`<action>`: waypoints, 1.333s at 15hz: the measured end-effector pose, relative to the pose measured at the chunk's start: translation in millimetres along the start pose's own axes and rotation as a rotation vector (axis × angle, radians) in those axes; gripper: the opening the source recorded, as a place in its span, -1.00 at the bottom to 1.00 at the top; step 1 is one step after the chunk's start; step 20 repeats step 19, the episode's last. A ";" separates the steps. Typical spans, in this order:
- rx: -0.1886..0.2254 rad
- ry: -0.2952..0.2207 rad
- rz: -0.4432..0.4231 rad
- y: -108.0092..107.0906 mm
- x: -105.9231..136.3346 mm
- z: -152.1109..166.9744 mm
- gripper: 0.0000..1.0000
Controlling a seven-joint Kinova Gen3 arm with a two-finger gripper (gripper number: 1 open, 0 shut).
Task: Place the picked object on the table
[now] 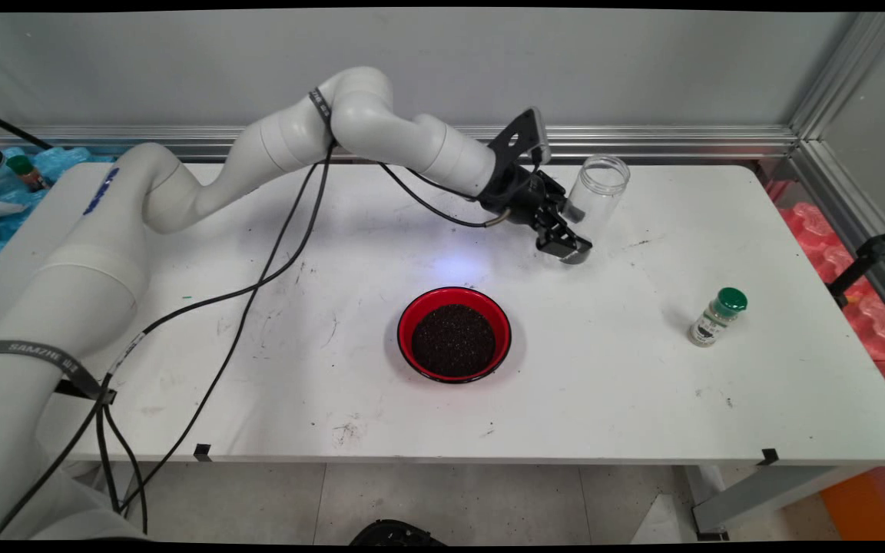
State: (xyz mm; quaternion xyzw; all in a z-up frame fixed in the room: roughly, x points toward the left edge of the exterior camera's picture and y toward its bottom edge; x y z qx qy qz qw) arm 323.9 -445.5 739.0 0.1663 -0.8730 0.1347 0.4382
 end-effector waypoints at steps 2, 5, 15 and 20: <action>-0.004 0.001 -0.019 0.2 -2.0 8.1 -1.00; -0.011 -0.002 -0.042 1.1 -5.0 18.2 -1.00; -0.028 -0.011 -0.070 3.1 -13.1 32.0 -1.00; -0.033 -0.012 -0.072 3.8 -15.2 32.3 1.00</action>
